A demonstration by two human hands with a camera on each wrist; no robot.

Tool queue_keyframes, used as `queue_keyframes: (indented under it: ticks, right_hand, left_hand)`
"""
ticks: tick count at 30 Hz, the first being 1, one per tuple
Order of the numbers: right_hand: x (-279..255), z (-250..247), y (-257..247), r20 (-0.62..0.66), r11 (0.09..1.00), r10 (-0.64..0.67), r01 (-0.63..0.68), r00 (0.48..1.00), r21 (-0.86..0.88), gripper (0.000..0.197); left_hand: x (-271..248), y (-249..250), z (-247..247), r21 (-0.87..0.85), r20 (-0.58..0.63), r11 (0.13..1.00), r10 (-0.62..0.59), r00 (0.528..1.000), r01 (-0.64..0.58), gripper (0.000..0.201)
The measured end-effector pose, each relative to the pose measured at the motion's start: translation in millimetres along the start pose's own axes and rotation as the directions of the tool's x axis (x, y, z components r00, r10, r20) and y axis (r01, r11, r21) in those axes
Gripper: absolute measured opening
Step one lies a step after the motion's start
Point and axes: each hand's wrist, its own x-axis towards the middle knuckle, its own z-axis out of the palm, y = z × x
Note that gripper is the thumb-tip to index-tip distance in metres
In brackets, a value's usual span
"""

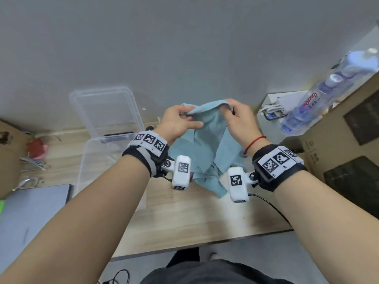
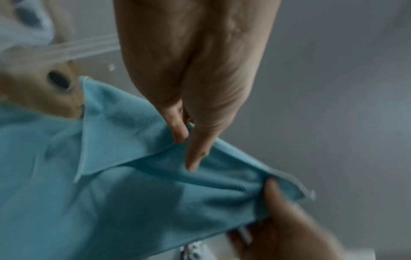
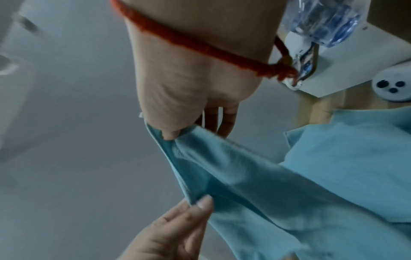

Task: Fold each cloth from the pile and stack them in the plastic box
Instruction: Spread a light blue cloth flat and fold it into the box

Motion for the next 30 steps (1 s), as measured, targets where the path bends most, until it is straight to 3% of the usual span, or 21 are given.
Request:
queue_keyframes:
  ticks: [2,5,8,12,18,23,25,30]
  right_hand:
    - [-13,-6,-16,-0.001,0.999,0.003,-0.003,1.0,0.036,0.033]
    - [-38,-12,-33,-0.014,0.99,0.014,-0.012,1.0,0.139,0.043]
    - [-60,-17,-42,-0.07,0.973,0.009,0.007,0.998,0.231,0.042]
    - [-83,-31,-47,-0.145,0.972,0.017,0.017,0.989,0.233,0.029]
    - [-104,-46,-27,-0.149,0.996,0.061,-0.051,0.987,0.072,0.038]
    - [-132,-50,6,-0.18,0.982,0.16,-0.175,0.971,-0.072,0.039]
    - [-147,-50,19,-0.181,0.96,0.207,-0.235,0.961,-0.151,0.042]
    - [-185,-28,55,-0.213,0.89,0.334,-0.381,0.918,-0.249,0.04]
  left_hand:
    - [-23,9,1,0.348,-0.065,0.932,0.133,0.989,-0.102,0.036]
    - [-58,16,1,0.731,-0.152,0.67,0.345,0.926,-0.129,0.018]
    - [-85,14,2,0.83,-0.116,0.546,0.369,0.922,-0.114,0.003]
    - [-115,-3,-15,0.875,-0.121,0.483,0.299,0.947,-0.04,0.018]
    - [-141,-27,-44,0.82,-0.048,0.567,0.209,0.977,-0.081,0.019]
    - [-163,-49,-80,0.78,0.028,0.614,0.158,0.987,-0.121,0.004]
    - [-172,-58,-95,0.769,0.036,0.627,0.149,0.988,-0.122,0.016]
    - [-177,-91,-121,0.615,-0.083,0.789,0.085,0.993,-0.017,0.045]
